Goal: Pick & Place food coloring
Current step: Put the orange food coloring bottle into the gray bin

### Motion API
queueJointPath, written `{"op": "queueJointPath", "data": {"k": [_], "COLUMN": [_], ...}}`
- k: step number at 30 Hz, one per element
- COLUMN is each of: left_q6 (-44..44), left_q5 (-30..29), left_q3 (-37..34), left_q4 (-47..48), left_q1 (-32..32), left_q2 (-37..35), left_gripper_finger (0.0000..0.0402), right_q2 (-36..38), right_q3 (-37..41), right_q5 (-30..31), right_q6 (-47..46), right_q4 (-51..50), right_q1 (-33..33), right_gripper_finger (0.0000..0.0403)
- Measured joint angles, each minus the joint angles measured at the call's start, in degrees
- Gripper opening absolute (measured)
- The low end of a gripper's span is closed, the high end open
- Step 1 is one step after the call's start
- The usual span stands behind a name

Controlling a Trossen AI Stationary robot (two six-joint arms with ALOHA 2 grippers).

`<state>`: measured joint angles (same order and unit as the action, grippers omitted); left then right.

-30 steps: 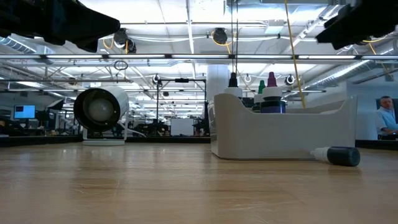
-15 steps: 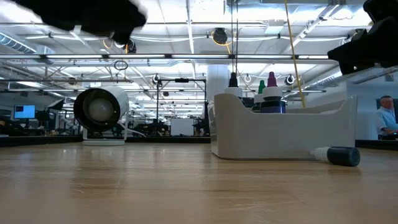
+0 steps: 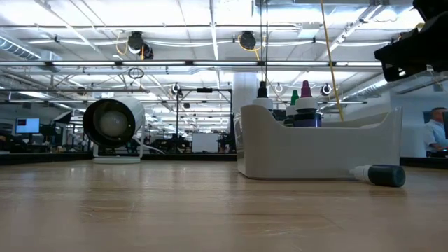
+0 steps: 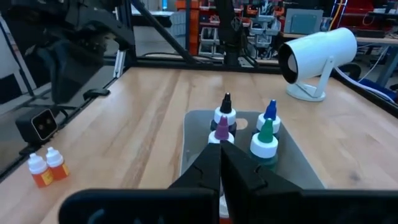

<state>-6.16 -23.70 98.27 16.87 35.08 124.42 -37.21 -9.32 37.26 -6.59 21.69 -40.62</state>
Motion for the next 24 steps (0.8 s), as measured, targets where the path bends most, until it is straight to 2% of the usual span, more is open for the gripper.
{"op": "queueJointPath", "data": {"k": [2, 6, 10, 13, 18, 24], "left_q6": [0.7, 0.3, 0.4, 0.3, -1.7, -0.8], "left_q5": [4.7, 15.3, 16.8, 16.3, 16.8, 19.1], "left_q3": [3.5, 4.5, 3.4, 3.3, 3.2, 3.2], "left_q4": [2.4, 0.0, -1.5, -4.1, -7.0, -6.6], "left_q1": [-1.4, -2.7, -3.1, -3.5, -4.4, -5.2], "left_q2": [1.5, 3.6, 4.7, 6.4, 8.2, 8.7], "left_gripper_finger": [0.0059, 0.0133, 0.0209, 0.0250, 0.0281, 0.0276], "right_q2": [-0.1, -0.1, -0.1, -0.1, 0.0, 0.0], "right_q3": [0.0, 0.0, 0.0, 0.0, 0.0, 0.0], "right_q5": [0.0, 0.0, 0.0, 0.0, 0.0, 0.0], "right_q6": [-0.2, 0.1, 2.2, 3.3, 3.9, 3.4], "right_q4": [0.0, 0.2, 0.4, 0.4, 0.6, 0.3], "right_q1": [0.0, 0.0, 0.0, 0.0, 0.0, 0.0], "right_gripper_finger": [0.0001, 0.0001, 0.0001, 0.0001, 0.0000, 0.0000]}}
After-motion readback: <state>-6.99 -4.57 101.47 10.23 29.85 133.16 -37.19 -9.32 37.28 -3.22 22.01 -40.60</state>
